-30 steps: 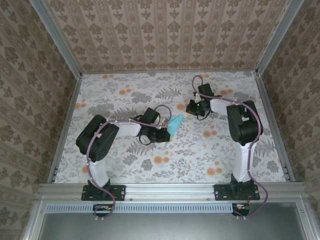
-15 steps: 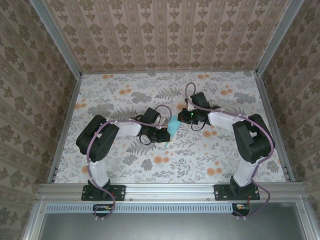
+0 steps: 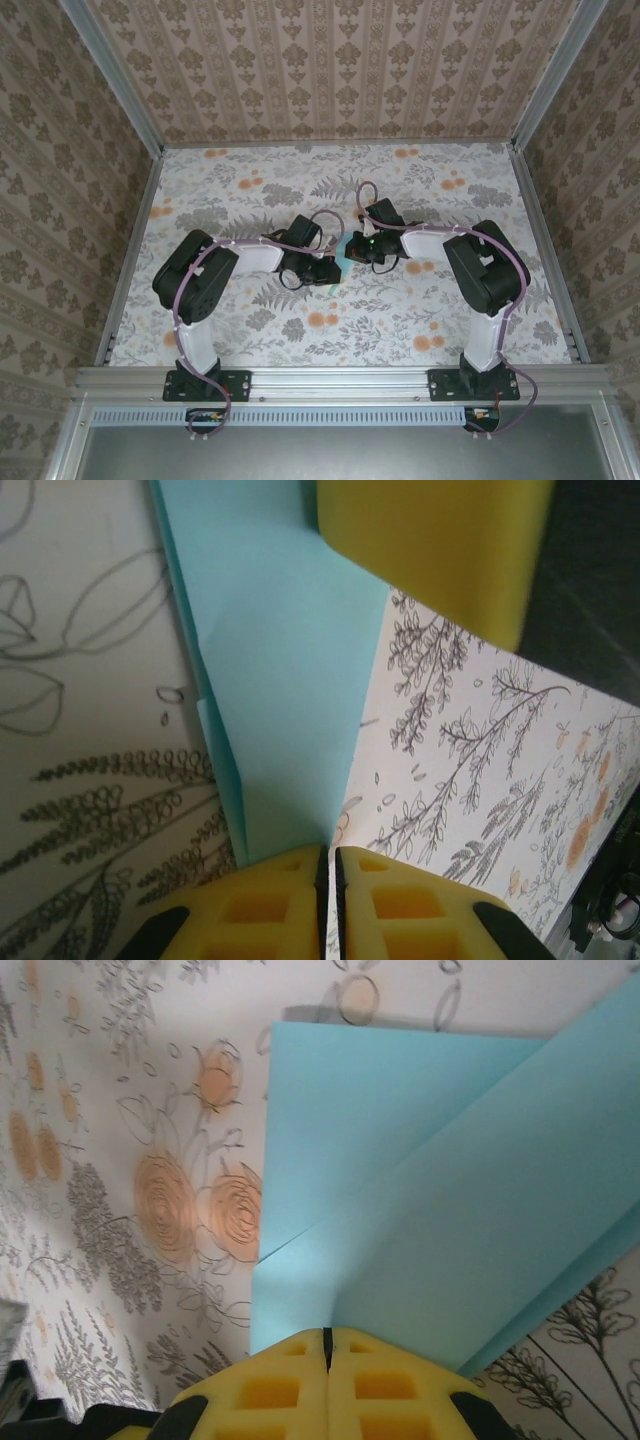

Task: Fold a paper plane with a square sheet of paper (fold left side to right side)
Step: Fold the wing for the fifth time at the center of the table.

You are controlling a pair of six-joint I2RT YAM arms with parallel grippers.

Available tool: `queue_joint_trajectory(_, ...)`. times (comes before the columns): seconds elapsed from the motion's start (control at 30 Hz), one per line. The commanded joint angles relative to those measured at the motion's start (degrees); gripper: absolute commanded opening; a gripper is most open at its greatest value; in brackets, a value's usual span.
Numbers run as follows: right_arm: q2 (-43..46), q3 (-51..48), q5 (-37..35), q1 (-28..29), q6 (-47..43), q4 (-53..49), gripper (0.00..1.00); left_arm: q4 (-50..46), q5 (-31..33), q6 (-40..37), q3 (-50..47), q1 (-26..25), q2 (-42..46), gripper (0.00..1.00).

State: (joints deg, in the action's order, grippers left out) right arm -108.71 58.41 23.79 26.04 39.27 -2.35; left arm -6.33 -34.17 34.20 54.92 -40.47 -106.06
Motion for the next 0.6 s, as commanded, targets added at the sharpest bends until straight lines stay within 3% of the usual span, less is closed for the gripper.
queue_joint_trajectory(0.0,-2.48,0.69,-2.29,0.19,0.37,-5.24,0.0,-5.23,0.62,-1.15,0.71,-0.48,3.17,0.16)
queue_joint_trajectory(0.2,-3.53,1.05,-2.69,0.15,0.05,-6.69,0.0,-5.66,-2.29,0.05,0.65,0.1,7.3,0.18)
queue_joint_trajectory(0.3,-3.75,1.33,-3.11,0.16,-0.33,-7.4,0.0,-5.17,-5.92,1.22,0.21,-0.04,7.39,0.18)
queue_joint_trajectory(0.57,-4.08,1.62,-3.4,0.15,-0.67,-8.01,0.0,-3.74,-7.21,2.19,-1.12,-0.21,5.02,0.18)
